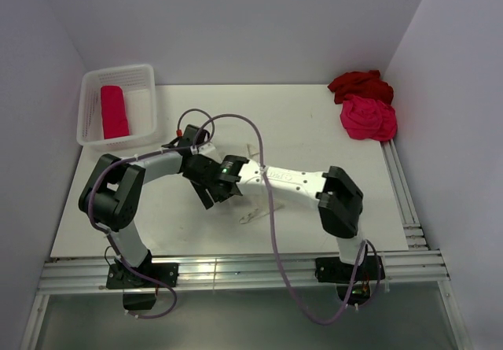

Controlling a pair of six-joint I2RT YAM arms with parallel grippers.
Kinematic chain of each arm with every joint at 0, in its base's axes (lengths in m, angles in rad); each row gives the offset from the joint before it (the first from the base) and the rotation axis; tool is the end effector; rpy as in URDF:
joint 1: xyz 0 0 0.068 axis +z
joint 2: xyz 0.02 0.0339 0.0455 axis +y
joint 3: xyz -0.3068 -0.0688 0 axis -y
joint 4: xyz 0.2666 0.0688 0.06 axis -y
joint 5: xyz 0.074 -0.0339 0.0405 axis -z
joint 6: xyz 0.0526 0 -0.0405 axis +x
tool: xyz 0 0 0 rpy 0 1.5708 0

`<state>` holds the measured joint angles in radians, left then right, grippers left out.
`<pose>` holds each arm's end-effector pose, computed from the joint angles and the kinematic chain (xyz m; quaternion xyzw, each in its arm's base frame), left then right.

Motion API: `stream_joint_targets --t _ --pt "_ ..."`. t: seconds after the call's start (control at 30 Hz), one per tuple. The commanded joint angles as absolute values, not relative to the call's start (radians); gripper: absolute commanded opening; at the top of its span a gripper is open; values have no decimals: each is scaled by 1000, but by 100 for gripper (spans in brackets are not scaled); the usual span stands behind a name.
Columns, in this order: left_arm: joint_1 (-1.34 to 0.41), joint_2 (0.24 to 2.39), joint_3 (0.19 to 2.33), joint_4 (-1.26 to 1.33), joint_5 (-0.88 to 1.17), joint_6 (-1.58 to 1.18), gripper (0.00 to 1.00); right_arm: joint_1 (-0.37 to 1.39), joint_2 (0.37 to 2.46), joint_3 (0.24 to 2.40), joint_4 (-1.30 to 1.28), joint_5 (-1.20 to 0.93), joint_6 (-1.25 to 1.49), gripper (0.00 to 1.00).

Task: Roll the t-shirts
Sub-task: Roll the tshirt

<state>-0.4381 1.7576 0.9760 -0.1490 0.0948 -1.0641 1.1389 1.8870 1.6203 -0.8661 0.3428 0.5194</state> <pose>0.3456 -0.1674 0.1684 -0.2778 0.9067 -0.2474 0.1990 0.2006 0.3929 0.2808 -0.2579 0.9273 0.0454 0.2674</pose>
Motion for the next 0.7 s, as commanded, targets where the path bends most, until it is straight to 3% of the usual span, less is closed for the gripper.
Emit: stream_joint_targets --t 0.0,0.23,0.5,0.67 --pt "-425 1784 968 -250 49 -1057 0 1160 1981 1696 -922 498 489 91" --pt "-425 1772 950 -232 57 -1065 0 1190 2160 1815 -1035 624 497 91" --pt "-425 1778 946 -218 77 -1065 0 1233 2186 1789 -994 675 503 86" --pt "-423 1784 954 -221 84 -1062 0 1261 2094 1649 -890 724 528 83"
